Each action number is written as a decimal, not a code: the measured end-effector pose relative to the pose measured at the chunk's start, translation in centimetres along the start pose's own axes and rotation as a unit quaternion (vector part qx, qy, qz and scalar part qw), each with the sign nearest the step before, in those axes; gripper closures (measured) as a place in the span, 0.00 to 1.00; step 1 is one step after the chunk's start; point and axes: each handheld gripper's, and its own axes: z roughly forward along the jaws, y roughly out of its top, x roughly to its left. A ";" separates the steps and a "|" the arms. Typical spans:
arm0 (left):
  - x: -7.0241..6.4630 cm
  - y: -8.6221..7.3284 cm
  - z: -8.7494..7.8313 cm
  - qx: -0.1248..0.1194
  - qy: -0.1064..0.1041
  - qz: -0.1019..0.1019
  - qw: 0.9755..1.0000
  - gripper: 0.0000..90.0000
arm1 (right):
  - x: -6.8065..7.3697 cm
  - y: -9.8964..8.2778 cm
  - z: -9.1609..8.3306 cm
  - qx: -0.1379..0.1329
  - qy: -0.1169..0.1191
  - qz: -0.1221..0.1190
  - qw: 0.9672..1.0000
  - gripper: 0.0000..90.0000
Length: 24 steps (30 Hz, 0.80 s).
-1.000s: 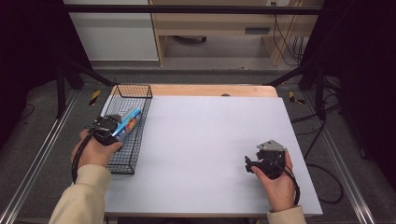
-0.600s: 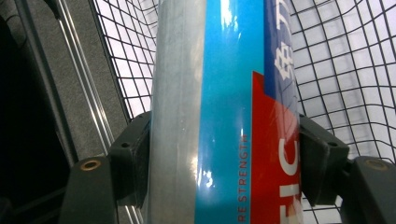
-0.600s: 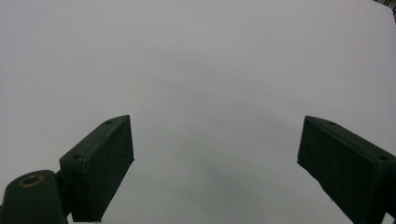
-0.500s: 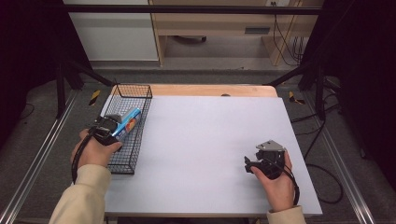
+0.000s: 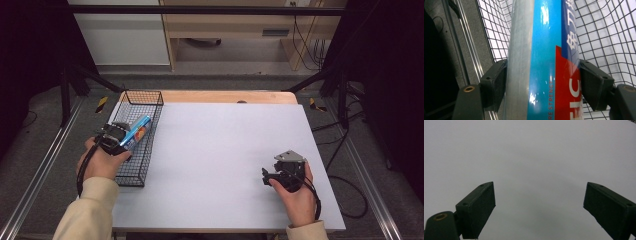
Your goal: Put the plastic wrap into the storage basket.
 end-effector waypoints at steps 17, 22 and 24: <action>0.0 -0.5 -0.6 -0.038 0.002 -0.006 0.999 0.22 | 0.0 0.0 0.0 0.002 0.002 -0.002 1.000 0.12; -0.1 -0.8 -1.6 -0.066 0.005 -0.005 0.998 0.20 | -0.1 -0.1 0.0 0.002 0.000 -0.002 1.000 0.12; -0.2 -0.9 -2.1 -0.082 0.005 -0.006 0.997 0.19 | -0.1 -0.1 0.0 0.001 0.000 -0.003 1.000 0.12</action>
